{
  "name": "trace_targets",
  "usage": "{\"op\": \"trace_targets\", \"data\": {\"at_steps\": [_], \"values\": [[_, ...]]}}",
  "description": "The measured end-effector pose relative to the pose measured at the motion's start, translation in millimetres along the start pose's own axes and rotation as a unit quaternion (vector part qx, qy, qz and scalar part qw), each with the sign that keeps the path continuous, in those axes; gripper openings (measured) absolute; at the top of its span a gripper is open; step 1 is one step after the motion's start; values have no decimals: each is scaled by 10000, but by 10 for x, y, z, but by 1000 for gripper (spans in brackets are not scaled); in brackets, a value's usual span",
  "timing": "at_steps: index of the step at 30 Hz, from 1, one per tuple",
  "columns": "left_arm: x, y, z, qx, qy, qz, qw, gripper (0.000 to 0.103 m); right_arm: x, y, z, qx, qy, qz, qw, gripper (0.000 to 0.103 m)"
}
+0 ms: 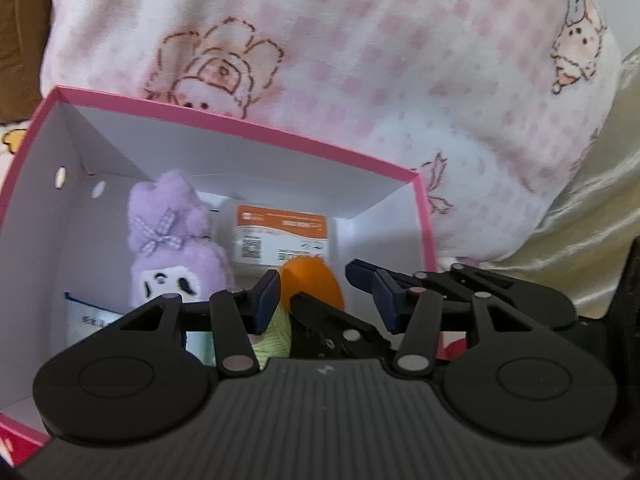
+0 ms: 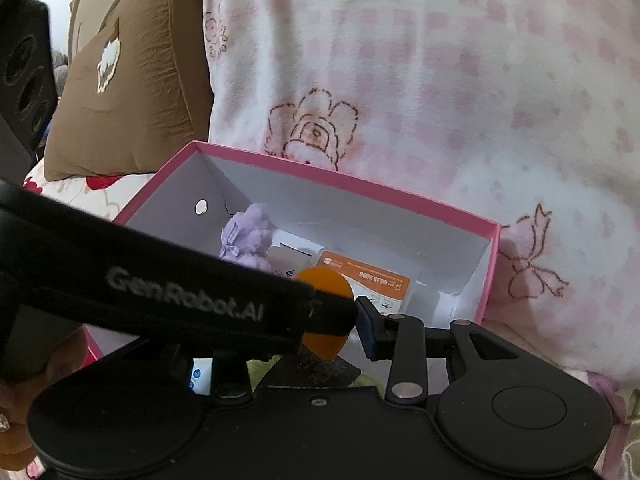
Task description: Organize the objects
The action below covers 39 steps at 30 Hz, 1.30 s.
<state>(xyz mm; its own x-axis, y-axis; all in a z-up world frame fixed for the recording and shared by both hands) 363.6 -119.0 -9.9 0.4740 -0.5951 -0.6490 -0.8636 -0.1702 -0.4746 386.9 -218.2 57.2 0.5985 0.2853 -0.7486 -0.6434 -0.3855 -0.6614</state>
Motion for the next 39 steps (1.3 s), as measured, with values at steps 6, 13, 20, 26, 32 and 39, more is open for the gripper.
{"op": "trace_targets", "data": {"at_steps": [6,13,20,26,32,39], "values": [[-254,75,-58,115,-178,-17,9998,54,-168,39,73,-132,30,-174,9998,43],[-794,278,-181,386,-475,42,9981,58,-693,251,166,54,12,-438,9990,48],[-1317,493,-240,408,-386,-81,9984,62,-1250,455,260,244,227,-687,9971,52],[-1661,655,-273,519,-469,-57,9975,65,-1555,616,402,347,311,-746,9961,54],[-1898,835,-345,674,-582,47,9960,68,-1814,735,556,511,294,-809,9950,60],[-2120,1001,-302,590,-723,25,9956,74,-2030,823,782,451,344,-880,9945,67]]}}
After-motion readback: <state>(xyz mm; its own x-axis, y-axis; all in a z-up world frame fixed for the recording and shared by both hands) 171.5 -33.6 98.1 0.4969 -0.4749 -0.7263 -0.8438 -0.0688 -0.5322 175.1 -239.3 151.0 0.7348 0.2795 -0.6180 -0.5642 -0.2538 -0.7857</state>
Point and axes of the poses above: each gripper's, at about its wrist camera, not at the fingertips, and x roughly the way its jaws point, z to its left, y to its underside, the point moved 1 cm from there along x, roughly the way its jaws point, and after that the axes turned 11 degrees about y, right-handed, at the moved point
